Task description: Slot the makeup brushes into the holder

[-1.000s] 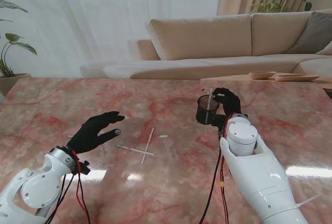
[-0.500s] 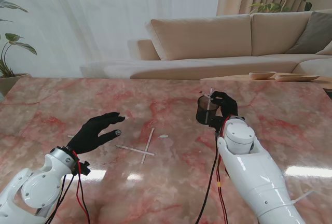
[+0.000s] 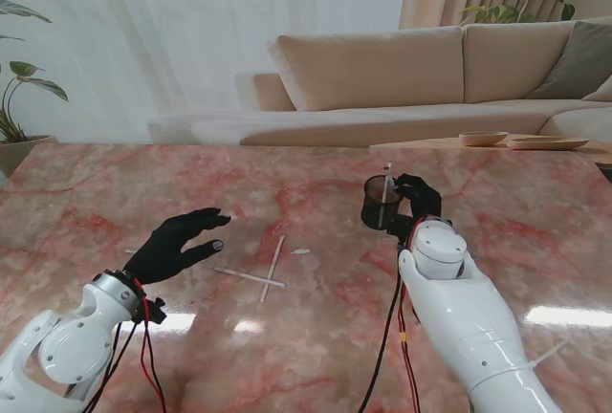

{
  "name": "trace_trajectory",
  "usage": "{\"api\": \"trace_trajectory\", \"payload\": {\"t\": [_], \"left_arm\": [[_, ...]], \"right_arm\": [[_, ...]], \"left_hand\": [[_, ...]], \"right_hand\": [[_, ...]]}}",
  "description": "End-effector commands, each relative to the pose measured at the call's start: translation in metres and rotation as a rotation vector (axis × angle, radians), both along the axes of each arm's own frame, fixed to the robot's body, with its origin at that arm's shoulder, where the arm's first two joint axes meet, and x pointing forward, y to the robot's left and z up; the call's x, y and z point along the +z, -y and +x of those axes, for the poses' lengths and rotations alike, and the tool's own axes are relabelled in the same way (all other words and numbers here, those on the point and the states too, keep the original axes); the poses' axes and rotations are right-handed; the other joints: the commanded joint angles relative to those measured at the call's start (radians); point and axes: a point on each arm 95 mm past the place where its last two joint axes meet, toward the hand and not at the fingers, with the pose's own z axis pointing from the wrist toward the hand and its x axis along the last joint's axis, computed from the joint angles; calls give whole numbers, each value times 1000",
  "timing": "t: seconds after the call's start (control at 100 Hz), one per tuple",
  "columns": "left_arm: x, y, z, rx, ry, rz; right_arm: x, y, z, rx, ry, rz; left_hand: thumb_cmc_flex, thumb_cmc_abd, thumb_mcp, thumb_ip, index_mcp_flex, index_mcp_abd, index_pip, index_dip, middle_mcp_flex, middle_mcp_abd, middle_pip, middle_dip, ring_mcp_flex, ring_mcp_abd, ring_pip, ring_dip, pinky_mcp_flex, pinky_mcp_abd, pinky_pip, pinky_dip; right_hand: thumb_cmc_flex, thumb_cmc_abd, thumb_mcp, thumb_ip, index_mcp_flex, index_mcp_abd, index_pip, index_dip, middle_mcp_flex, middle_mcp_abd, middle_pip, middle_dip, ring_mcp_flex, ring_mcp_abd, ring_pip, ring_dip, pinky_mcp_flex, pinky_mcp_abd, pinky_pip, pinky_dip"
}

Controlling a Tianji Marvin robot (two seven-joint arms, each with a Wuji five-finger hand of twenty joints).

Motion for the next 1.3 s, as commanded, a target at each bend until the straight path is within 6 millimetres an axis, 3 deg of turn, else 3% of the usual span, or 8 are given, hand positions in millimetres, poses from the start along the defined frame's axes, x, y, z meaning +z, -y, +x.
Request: {"api": "trace_trajectory", "payload": {"t": [0.0, 0.7, 0.79, 0.91, 1.01, 1.07, 1.1, 1.29], "left_arm": [[-3, 0, -2, 0, -10, 4], [-4, 0, -1, -8, -19, 12], [-4, 0, -1, -8, -19, 12], [-4, 0, 0, -8, -18, 10], [-5, 1, 0, -9, -18, 10], [-5, 1, 0, -10, -18, 9], [-5, 1, 0, -10, -17, 9], [-4, 1, 0, -12, -14, 10]], "right_arm": [[-4, -1, 0, 0, -12, 7], [-18, 13, 6, -35, -54, -121], [-19, 13, 5, -25, -58, -136], [-20, 14, 5, -18, -61, -145], [-21, 15, 4, -10, -60, -146], [-21, 16, 2, 1, -55, -150], [-21, 17, 1, 6, -52, -153], [-15, 23, -11, 55, -15, -244]], "left_hand": [[4, -1, -21, -5, 15, -30, 14, 7, -20, -16, -23, -10, -39, -45, -39, -9, 1, -8, -34, -16], [5, 0, -22, -5, 14, -30, 13, 7, -22, -18, -25, -12, -41, -47, -41, -11, 3, -15, -44, -20], [5, 0, -22, -5, 13, -29, 13, 7, -22, -17, -26, -12, -41, -47, -41, -11, 3, -15, -45, -21], [5, 0, -22, -5, 13, -29, 13, 7, -22, -17, -25, -12, -41, -48, -42, -11, 3, -14, -45, -21], [6, 0, -22, -5, 14, -30, 14, 7, -22, -17, -25, -11, -41, -47, -41, -11, 3, -15, -46, -21], [6, 0, -21, -5, 13, -30, 13, 7, -22, -17, -24, -11, -41, -46, -41, -10, 2, -13, -47, -21], [6, 0, -21, -5, 14, -30, 14, 7, -21, -17, -24, -11, -40, -47, -41, -10, 2, -12, -47, -21], [6, -1, -21, -5, 15, -29, 14, 7, -20, -16, -23, -11, -40, -46, -40, -10, 2, -12, -47, -22]], "right_hand": [[4, 22, -15, 24, 24, -8, 91, 16, -29, -5, 5, -16, -24, -23, 1, -13, -7, -52, -4, 31], [46, 97, -141, 23, -75, -33, 34, 19, -59, -4, 14, -10, -27, -20, 6, -17, -3, -55, 16, 55], [48, 93, -148, 35, -181, -17, 20, -86, -72, 1, 6, -10, -27, -18, -3, -15, -4, -54, 17, 54], [43, 104, -141, 40, -235, 19, -27, -184, -81, 4, 3, -9, -30, -16, -9, -13, -5, -54, 17, 54], [-7, 142, -127, 85, -274, 75, -138, -252, -99, 8, -6, -10, -34, -12, -23, -12, -7, -53, 5, 52], [-55, 170, -117, 170, -284, 105, -249, -245, -116, 10, -17, -13, -37, -11, -37, -7, -7, -52, -8, 57], [-71, 170, -113, 189, -302, 116, -284, -243, -127, 11, -22, -14, -39, -9, -43, -6, -7, -51, -13, 57], [-156, 129, -119, 200, -405, 166, -412, -298, -147, 19, -98, -45, -47, -3, -66, 9, -2, -40, -39, 31]]}}
